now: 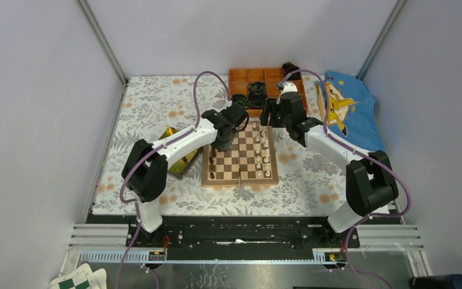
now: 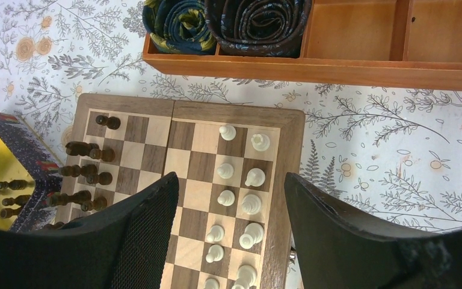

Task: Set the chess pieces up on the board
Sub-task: Place the chess piece on the chessboard.

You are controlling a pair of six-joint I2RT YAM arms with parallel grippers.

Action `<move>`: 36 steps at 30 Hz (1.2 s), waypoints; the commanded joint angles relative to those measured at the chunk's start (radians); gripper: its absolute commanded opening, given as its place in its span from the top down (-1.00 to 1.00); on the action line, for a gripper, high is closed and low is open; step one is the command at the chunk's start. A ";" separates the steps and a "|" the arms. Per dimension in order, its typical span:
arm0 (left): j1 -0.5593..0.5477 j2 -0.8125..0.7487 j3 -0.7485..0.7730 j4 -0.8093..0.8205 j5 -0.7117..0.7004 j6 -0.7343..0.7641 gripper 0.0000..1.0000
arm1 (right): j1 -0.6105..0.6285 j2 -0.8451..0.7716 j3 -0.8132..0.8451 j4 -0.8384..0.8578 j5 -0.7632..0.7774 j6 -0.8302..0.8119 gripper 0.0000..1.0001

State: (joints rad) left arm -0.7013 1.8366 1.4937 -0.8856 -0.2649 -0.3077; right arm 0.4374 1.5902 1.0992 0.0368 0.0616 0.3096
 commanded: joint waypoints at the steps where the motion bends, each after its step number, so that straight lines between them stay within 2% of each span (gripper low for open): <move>1: -0.002 0.021 0.028 -0.014 -0.008 0.004 1.00 | -0.007 -0.047 -0.005 0.049 0.014 -0.004 -0.45; 36: 0.074 0.035 -0.072 0.138 0.100 0.013 1.00 | -0.007 -0.019 -0.001 0.060 0.001 -0.006 -0.46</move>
State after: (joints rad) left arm -0.6376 1.8771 1.4334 -0.7967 -0.1860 -0.3077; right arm 0.4374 1.5902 1.0946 0.0544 0.0616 0.3092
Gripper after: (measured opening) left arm 0.175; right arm 0.724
